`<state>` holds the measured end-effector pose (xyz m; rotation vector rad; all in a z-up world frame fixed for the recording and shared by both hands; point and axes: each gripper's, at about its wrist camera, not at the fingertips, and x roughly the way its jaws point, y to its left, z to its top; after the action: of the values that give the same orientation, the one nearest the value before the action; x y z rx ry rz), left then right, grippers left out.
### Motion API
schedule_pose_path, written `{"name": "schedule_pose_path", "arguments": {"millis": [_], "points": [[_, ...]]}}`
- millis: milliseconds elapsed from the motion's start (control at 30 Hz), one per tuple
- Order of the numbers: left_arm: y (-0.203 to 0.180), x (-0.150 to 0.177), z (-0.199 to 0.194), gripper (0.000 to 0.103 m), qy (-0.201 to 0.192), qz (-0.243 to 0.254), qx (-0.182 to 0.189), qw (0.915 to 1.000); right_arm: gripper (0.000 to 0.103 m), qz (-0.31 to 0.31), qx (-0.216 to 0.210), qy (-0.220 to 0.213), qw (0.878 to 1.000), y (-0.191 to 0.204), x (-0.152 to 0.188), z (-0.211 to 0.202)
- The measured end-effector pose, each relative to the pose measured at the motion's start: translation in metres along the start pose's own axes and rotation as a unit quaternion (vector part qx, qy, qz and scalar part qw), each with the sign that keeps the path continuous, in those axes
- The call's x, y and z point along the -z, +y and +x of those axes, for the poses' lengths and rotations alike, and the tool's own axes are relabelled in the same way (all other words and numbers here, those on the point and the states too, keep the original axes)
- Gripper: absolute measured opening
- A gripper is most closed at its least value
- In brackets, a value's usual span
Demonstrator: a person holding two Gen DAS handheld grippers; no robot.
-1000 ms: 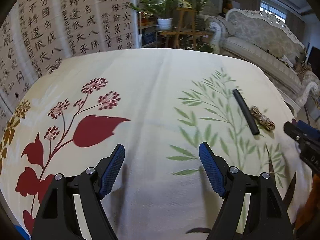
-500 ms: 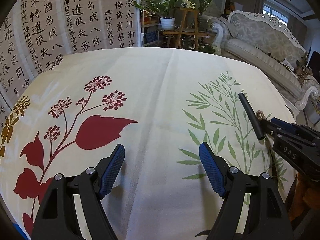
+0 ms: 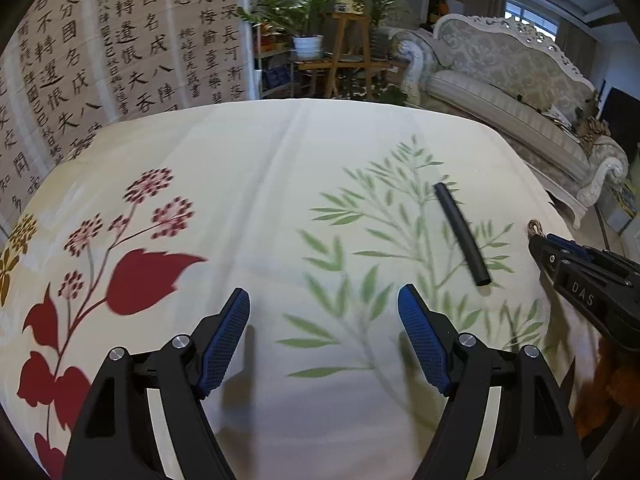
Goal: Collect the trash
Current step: 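Grasp the checked twine bundle with the right gripper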
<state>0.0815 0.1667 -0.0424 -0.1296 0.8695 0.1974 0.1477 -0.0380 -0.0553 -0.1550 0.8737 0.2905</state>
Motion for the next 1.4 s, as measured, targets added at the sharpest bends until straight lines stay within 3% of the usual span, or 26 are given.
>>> {"name": "schedule_pose_path", "arguments": {"millis": [400, 667, 1400], "points": [[-0.046, -0.018, 0.018, 0.074, 0.002, 0.036, 0.012, 0.9993, 0.018, 0.016, -0.018, -0.001, 1.0, -0.01, 0.002, 0.0], [-0.05, -0.018, 0.022, 0.074, 0.005, 0.039, 0.009, 0.9992, 0.018, 0.019, -0.001, -0.003, 1.0, -0.019, 0.003, -0.002], [-0.073, -0.029, 0.025, 0.074, 0.001, 0.042, 0.014, 0.999, 0.019, 0.023, -0.002, -0.003, 1.0, -0.024, 0.005, -0.001]]}}
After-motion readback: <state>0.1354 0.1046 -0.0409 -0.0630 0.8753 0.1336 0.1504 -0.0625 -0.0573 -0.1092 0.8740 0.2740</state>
